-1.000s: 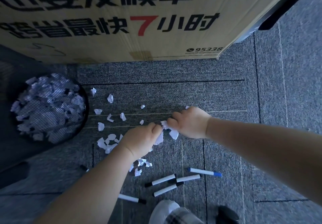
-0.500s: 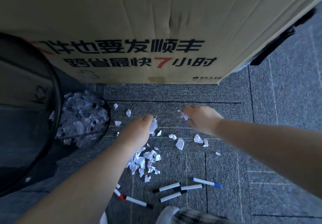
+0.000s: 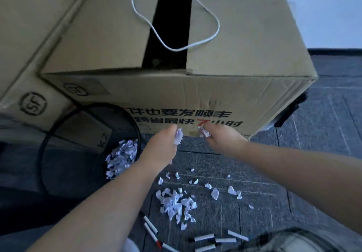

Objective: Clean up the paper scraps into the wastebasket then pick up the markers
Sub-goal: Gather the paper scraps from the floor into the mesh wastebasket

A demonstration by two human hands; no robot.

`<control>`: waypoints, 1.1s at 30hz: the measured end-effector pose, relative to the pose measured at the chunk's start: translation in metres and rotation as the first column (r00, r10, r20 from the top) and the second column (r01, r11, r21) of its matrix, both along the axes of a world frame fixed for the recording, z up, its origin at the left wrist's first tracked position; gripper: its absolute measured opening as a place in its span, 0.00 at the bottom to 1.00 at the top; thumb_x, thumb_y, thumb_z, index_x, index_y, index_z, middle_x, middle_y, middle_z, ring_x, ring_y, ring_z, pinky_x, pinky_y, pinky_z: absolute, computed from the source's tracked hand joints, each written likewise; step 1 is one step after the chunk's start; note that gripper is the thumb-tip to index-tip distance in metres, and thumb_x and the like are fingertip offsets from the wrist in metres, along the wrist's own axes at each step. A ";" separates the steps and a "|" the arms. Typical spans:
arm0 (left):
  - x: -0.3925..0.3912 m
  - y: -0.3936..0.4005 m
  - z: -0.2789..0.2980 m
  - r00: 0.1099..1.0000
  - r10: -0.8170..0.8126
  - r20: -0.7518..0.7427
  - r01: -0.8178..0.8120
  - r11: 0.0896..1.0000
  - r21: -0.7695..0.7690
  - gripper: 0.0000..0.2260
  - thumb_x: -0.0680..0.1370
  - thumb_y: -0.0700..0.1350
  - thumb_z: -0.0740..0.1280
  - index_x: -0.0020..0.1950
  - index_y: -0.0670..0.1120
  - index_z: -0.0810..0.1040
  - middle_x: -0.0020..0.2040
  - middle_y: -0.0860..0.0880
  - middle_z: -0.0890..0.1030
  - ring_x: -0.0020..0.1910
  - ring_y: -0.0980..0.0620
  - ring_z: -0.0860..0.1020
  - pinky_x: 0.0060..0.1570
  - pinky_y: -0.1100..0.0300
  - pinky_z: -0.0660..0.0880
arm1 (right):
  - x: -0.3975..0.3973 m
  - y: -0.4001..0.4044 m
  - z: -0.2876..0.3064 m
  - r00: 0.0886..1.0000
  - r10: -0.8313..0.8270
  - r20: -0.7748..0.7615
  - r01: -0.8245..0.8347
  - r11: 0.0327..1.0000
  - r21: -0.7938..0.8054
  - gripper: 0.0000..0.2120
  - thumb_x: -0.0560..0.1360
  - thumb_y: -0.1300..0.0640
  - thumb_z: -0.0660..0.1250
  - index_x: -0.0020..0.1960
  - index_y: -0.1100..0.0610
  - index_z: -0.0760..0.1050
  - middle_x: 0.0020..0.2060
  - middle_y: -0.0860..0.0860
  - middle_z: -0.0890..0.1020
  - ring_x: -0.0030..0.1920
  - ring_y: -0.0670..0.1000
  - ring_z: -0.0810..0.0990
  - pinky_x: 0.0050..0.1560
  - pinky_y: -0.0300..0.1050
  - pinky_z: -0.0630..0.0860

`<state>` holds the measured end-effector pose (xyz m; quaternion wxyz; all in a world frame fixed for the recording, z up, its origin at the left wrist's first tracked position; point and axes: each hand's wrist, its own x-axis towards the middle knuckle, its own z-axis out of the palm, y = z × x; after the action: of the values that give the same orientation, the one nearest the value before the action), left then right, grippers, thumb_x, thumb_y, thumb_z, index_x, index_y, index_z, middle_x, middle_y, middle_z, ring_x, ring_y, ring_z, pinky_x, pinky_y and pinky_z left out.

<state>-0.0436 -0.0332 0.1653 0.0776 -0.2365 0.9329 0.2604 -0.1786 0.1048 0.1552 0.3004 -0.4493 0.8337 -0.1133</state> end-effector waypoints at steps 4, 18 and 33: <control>0.008 -0.025 0.041 0.995 0.061 -0.073 -0.065 0.997 -0.051 0.08 0.81 0.40 0.55 0.44 0.39 0.67 0.39 0.38 0.75 0.35 0.40 0.73 0.33 0.53 0.65 | 0.009 -0.026 0.052 0.999 -0.015 -0.050 0.010 0.995 -0.099 0.06 0.80 0.57 0.54 0.46 0.58 0.63 0.32 0.54 0.71 0.33 0.56 0.70 0.30 0.47 0.64; 0.118 -0.099 0.077 0.946 0.319 -0.059 -0.324 0.927 -0.191 0.08 0.76 0.34 0.60 0.43 0.43 0.62 0.35 0.47 0.68 0.35 0.44 0.68 0.33 0.55 0.61 | 0.104 -0.152 0.096 0.988 0.132 -0.075 -0.148 0.944 -0.295 0.09 0.80 0.57 0.57 0.43 0.58 0.60 0.30 0.53 0.68 0.35 0.57 0.70 0.34 0.47 0.65; 0.159 -0.120 0.031 0.899 0.421 -0.125 -0.432 0.897 -0.088 0.11 0.79 0.47 0.60 0.57 0.42 0.67 0.55 0.44 0.71 0.51 0.40 0.73 0.43 0.51 0.69 | 0.147 -0.207 0.046 0.982 0.155 -0.111 -0.184 0.925 -0.333 0.11 0.77 0.50 0.60 0.55 0.56 0.68 0.46 0.52 0.75 0.45 0.57 0.75 0.42 0.50 0.75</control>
<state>0.1156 -0.1535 0.1961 -0.0429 -0.4255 0.8744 0.2292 -0.0314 -0.1019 0.2013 0.1918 -0.5694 0.7710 -0.2114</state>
